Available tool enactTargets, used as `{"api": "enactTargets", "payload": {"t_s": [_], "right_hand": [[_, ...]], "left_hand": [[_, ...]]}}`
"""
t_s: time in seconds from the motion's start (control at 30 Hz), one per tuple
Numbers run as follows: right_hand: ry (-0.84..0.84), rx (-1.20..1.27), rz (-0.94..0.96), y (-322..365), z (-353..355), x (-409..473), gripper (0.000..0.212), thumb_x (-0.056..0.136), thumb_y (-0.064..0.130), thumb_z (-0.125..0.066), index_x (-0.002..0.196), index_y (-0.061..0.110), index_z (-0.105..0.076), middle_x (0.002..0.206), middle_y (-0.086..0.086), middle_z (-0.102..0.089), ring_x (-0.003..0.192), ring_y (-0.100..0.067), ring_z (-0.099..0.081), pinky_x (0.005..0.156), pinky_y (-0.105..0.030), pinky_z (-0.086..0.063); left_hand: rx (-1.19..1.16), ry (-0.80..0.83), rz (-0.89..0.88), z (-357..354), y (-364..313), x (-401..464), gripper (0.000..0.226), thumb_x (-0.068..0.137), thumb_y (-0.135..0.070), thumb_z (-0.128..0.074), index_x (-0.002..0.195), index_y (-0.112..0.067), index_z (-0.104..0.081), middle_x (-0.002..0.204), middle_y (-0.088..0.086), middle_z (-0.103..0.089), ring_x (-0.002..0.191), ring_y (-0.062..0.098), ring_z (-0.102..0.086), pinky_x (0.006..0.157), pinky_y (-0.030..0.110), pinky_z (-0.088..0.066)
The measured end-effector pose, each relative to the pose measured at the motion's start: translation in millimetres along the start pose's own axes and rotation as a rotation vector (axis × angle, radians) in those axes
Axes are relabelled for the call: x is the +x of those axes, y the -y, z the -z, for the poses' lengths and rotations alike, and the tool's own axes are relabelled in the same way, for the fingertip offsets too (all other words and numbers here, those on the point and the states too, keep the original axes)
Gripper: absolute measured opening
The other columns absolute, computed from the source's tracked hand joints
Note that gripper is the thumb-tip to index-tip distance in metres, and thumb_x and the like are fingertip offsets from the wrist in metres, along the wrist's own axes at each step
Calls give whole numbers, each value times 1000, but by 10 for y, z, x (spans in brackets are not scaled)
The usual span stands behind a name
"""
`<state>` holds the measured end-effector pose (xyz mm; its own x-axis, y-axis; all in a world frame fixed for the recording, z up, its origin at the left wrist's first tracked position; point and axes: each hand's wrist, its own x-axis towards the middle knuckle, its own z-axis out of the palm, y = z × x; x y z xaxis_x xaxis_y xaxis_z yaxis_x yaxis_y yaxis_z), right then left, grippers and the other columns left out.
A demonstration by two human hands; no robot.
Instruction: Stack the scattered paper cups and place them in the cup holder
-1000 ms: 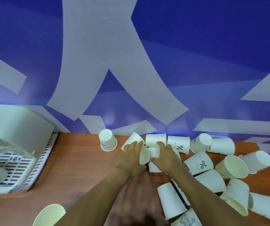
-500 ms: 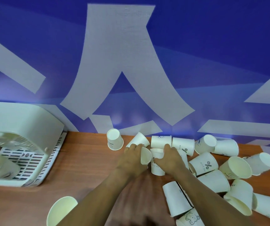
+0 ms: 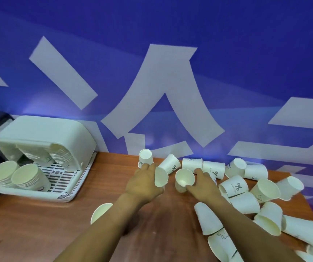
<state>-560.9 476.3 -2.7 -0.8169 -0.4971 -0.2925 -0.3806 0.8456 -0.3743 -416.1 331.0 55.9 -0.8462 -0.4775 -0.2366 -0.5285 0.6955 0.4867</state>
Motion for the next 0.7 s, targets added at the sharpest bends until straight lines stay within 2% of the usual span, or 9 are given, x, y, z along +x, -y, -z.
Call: {"api": "enactTargets", "payload": {"t_s": [0.13,0.23,0.37,0.5,0.57,0.7], "right_hand": [[34,-35,4,107,-155,134,85,79,52,-65,145,27,-18,139,-5,-42,122,-24,-49,100,-37,-43],[75,-53,-11,128,-276,243,91,78,54,-65,148,29,-12,141,-5,-40,124,-25,-48,100,-38,-44],[54,-47,-19,112,-312,243,84,78,53,-64,145,26,-21,137,-5,-43,121,-24,-49,97,-38,-46],[15,-46,-19,165,-161,49,86,79,52,-65,146,22,-20,141,-6,-40,124,-25,-47,99,-38,-43],[-29,-6,-12,247,5,-116,86,77,50,-67,145,20,-24,139,-6,-41,123,-25,-48,94,-37,-43],[-148,166,43,466,316,-525,70,61,52,-72,121,26,-48,117,1,-55,101,-19,-56,81,-36,-50]], "left_hand": [[29,-41,8,44,86,-13,70,82,-44,-64,141,-25,-32,135,-1,-42,120,22,-45,96,34,-44],[41,-44,16,52,146,15,71,82,-44,-63,142,-26,-30,135,-2,-42,121,22,-44,97,35,-44],[55,-45,18,107,188,34,72,81,-44,-65,142,-24,-31,136,-1,-42,120,21,-44,96,34,-45],[29,-76,9,238,190,-35,74,79,-41,-68,141,-22,-33,134,1,-41,118,23,-45,96,35,-45],[8,-109,-13,314,178,-101,76,77,-40,-70,140,-22,-34,130,2,-41,115,24,-48,92,38,-48],[-30,-124,-83,454,207,-251,85,71,-38,-75,143,-24,-32,135,0,-41,116,22,-50,91,38,-51]]}}
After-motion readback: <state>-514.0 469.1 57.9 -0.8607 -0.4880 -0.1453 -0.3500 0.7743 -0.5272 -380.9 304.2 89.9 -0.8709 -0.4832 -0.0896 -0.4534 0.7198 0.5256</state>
